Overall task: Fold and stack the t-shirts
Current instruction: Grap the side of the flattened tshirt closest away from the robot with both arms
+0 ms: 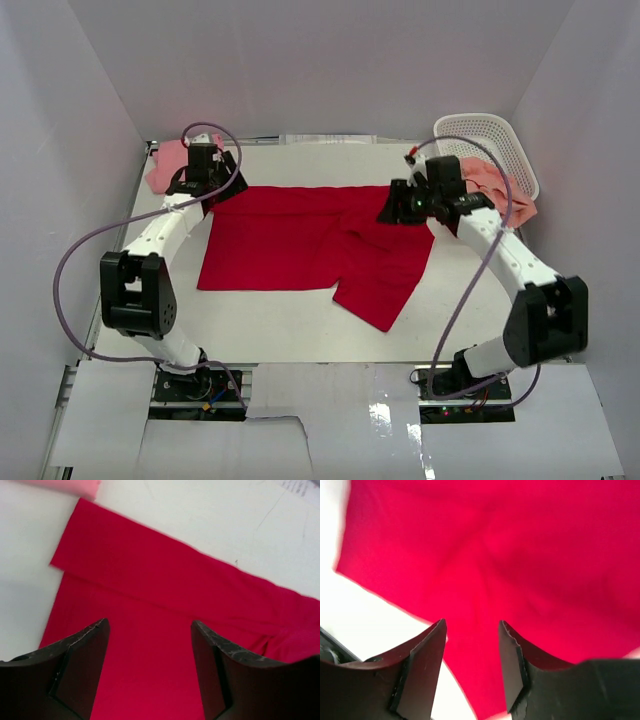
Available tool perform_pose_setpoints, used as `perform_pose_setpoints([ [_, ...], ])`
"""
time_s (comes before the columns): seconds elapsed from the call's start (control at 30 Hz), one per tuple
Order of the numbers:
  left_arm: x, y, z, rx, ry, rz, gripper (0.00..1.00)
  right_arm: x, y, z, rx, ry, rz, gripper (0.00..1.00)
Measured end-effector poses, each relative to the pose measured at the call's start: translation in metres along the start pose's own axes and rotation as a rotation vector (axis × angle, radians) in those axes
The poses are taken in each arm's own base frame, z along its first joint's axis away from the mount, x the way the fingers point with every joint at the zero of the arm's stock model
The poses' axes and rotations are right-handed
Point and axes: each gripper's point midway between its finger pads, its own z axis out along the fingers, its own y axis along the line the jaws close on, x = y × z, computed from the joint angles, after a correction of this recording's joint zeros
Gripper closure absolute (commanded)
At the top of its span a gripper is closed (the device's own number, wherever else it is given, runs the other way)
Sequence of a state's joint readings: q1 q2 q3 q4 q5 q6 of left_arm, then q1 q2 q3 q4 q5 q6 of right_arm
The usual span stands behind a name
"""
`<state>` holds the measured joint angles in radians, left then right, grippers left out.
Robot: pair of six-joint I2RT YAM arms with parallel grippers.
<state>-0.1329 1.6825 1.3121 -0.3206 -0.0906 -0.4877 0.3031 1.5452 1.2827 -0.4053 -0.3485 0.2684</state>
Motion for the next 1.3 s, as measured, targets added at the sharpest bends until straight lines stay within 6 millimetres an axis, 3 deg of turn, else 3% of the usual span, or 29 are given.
perform_pose_setpoints([
  [0.1,0.005,0.018,-0.028,-0.029,0.006,-0.012,0.18,0.064,-0.009,-0.027,0.057,0.058,0.021,0.46],
  [0.13,0.007,0.027,-0.037,-0.041,0.007,-0.027,0.18,0.1,-0.008,-0.042,0.07,0.092,0.022,0.46],
  [0.23,0.016,0.06,-0.057,-0.083,0.011,-0.089,0.15,0.15,-0.002,-0.064,0.078,0.143,0.023,0.46],
  [0.4,0.05,0.113,-0.075,-0.185,0.073,-0.182,0.15,0.197,0.014,-0.087,0.07,0.19,0.049,0.46],
  [0.53,0.069,0.116,-0.08,-0.198,0.123,-0.204,0.15,0.239,0.019,-0.09,0.078,0.286,0.079,0.46],
  [0.7,0.078,0.118,-0.086,-0.198,0.143,-0.256,0.15,0.291,0.012,-0.087,0.135,0.417,0.072,0.47],
  [0.8,0.079,0.12,-0.088,-0.203,0.142,-0.272,0.15,0.3,0.01,-0.086,0.17,0.432,0.057,0.46],
  [1.3,0.085,0.127,-0.093,-0.227,0.146,-0.254,0.15,0.29,0.001,-0.074,0.241,0.342,0.017,0.46],
])
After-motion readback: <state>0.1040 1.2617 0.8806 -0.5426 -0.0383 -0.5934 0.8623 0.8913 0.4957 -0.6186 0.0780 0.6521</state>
